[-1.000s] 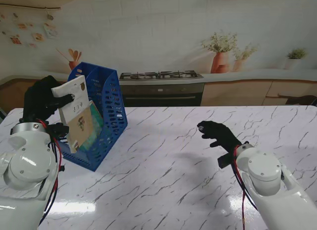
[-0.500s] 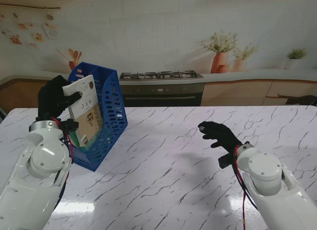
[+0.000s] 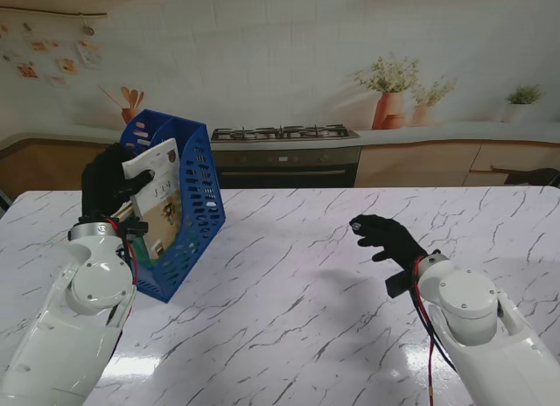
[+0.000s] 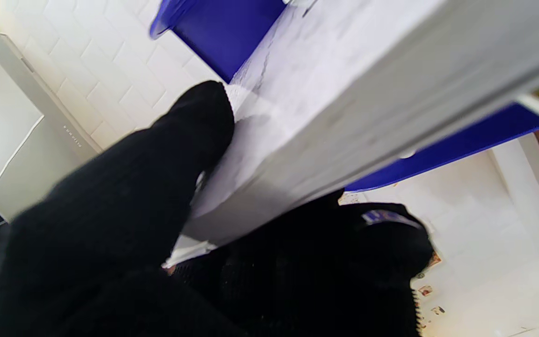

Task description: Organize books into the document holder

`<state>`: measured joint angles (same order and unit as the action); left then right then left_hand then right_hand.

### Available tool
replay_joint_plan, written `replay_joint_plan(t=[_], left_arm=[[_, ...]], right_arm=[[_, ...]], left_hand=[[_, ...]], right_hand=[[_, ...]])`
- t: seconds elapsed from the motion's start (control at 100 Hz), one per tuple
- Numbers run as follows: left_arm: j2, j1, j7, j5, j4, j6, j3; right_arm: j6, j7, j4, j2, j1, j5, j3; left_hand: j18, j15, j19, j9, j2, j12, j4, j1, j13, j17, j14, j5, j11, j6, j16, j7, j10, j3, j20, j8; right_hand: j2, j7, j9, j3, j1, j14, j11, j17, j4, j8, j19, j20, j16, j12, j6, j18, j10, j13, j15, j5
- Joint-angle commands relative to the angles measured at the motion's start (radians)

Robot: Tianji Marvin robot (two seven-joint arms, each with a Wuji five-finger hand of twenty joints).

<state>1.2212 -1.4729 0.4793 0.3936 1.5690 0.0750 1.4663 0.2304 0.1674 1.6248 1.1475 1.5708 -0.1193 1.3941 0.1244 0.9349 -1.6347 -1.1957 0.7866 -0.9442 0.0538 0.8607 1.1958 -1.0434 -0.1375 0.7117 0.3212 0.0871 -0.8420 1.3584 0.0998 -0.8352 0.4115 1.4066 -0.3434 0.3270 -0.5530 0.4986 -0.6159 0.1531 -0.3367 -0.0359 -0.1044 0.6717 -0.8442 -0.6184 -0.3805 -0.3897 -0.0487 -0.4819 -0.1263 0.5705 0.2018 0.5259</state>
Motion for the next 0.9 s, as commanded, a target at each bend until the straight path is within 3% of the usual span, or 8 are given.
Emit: replay_joint_plan(t=[0.0, 0.22, 0.54, 0.62, 0.71, 0.79, 0.89], left_arm=[[0.005, -0.001, -0.007, 0.007, -0.005, 0.027, 0.001], [0.007, -0.035, 0.008, 0.008, -0.006, 0.053, 0.004], [0.003, -0.099, 0.011, 0.035, 0.013, 0.044, 0.006], [0.002, -0.108, 0.011, 0.040, 0.020, 0.037, 0.005], [0.004, -0.114, 0.019, 0.040, 0.022, 0.031, 0.002], [0.003, -0.124, 0.017, 0.046, 0.035, 0.018, 0.000], [-0.003, -0.137, 0.003, 0.065, 0.051, 0.006, 0.002]], right_arm=[[0.003, -0.001, 0.004, 0.005, 0.006, 0.000, -0.002], [0.003, -0.006, 0.003, 0.006, 0.006, -0.001, -0.002], [-0.001, -0.006, 0.003, 0.007, 0.010, -0.003, 0.001], [-0.002, -0.009, 0.002, 0.008, 0.010, -0.005, 0.001], [-0.004, -0.008, 0.000, 0.007, 0.010, -0.006, 0.002], [-0.005, -0.008, -0.001, 0.007, 0.010, -0.006, 0.002], [-0.004, -0.007, -0.002, 0.007, 0.010, -0.008, 0.004]], left_hand=[[-0.207, -0.033, -0.011, -0.013, -0.052, -0.028, -0.046, 0.099, 0.053, -0.004, 0.051, 0.008, 0.016, -0.097, 0.005, 0.040, -0.186, -0.154, -0.005, 0.035], [-0.196, -0.051, 0.006, -0.010, -0.054, -0.028, -0.044, 0.100, 0.052, -0.002, 0.048, 0.008, 0.017, -0.101, 0.001, 0.038, -0.188, -0.151, -0.007, 0.044], [-0.188, -0.063, 0.016, -0.006, -0.062, -0.015, -0.041, 0.101, 0.050, 0.001, 0.037, 0.004, 0.007, -0.099, -0.005, 0.033, -0.181, -0.141, -0.007, 0.049], [-0.162, -0.079, 0.036, -0.004, -0.069, 0.009, -0.037, 0.102, 0.036, 0.003, 0.022, 0.003, -0.008, -0.105, -0.010, 0.028, -0.176, -0.126, -0.014, 0.048], [-0.128, -0.104, 0.058, 0.000, -0.087, 0.066, -0.031, 0.101, 0.001, 0.021, 0.004, -0.003, -0.037, -0.120, -0.005, 0.019, -0.144, -0.092, -0.025, 0.038], [-0.080, -0.128, 0.062, 0.008, -0.107, 0.145, -0.021, 0.078, -0.058, 0.088, -0.021, -0.017, -0.059, -0.147, 0.012, 0.003, -0.105, -0.046, -0.016, -0.019], [-0.038, -0.123, 0.040, 0.027, -0.118, 0.175, 0.011, 0.054, -0.124, 0.173, -0.041, -0.045, -0.047, -0.165, 0.018, -0.010, -0.091, 0.015, 0.006, -0.081]], right_hand=[[0.003, 0.000, 0.021, -0.028, 0.013, -0.030, 0.014, 0.011, 0.032, -0.016, 0.014, -0.006, 0.005, 0.013, 0.032, 0.045, 0.033, -0.002, -0.027, -0.006], [-0.005, 0.001, 0.013, -0.027, 0.014, -0.027, 0.016, 0.013, 0.033, -0.016, 0.021, -0.004, 0.006, 0.014, 0.033, 0.043, 0.034, 0.003, -0.028, 0.000], [-0.006, 0.003, 0.005, -0.014, 0.027, -0.026, 0.017, 0.009, 0.032, -0.016, 0.019, -0.007, 0.005, 0.014, 0.036, 0.039, 0.035, 0.009, -0.026, 0.007], [-0.004, 0.004, 0.007, -0.013, 0.029, -0.025, 0.017, 0.009, 0.031, -0.016, 0.017, -0.008, 0.004, 0.013, 0.035, 0.039, 0.035, 0.009, -0.025, 0.008], [0.000, 0.004, 0.008, -0.013, 0.030, -0.028, 0.016, 0.008, 0.031, -0.016, 0.015, -0.008, 0.004, 0.012, 0.035, 0.042, 0.036, 0.008, -0.025, 0.007], [0.002, 0.003, 0.010, -0.015, 0.028, -0.030, 0.015, 0.008, 0.031, -0.016, 0.014, -0.009, 0.004, 0.012, 0.034, 0.043, 0.036, 0.007, -0.025, 0.006], [0.007, 0.003, 0.015, -0.020, 0.026, -0.032, 0.013, 0.010, 0.031, -0.017, 0.015, -0.008, 0.004, 0.011, 0.034, 0.046, 0.035, 0.004, -0.025, 0.003]])
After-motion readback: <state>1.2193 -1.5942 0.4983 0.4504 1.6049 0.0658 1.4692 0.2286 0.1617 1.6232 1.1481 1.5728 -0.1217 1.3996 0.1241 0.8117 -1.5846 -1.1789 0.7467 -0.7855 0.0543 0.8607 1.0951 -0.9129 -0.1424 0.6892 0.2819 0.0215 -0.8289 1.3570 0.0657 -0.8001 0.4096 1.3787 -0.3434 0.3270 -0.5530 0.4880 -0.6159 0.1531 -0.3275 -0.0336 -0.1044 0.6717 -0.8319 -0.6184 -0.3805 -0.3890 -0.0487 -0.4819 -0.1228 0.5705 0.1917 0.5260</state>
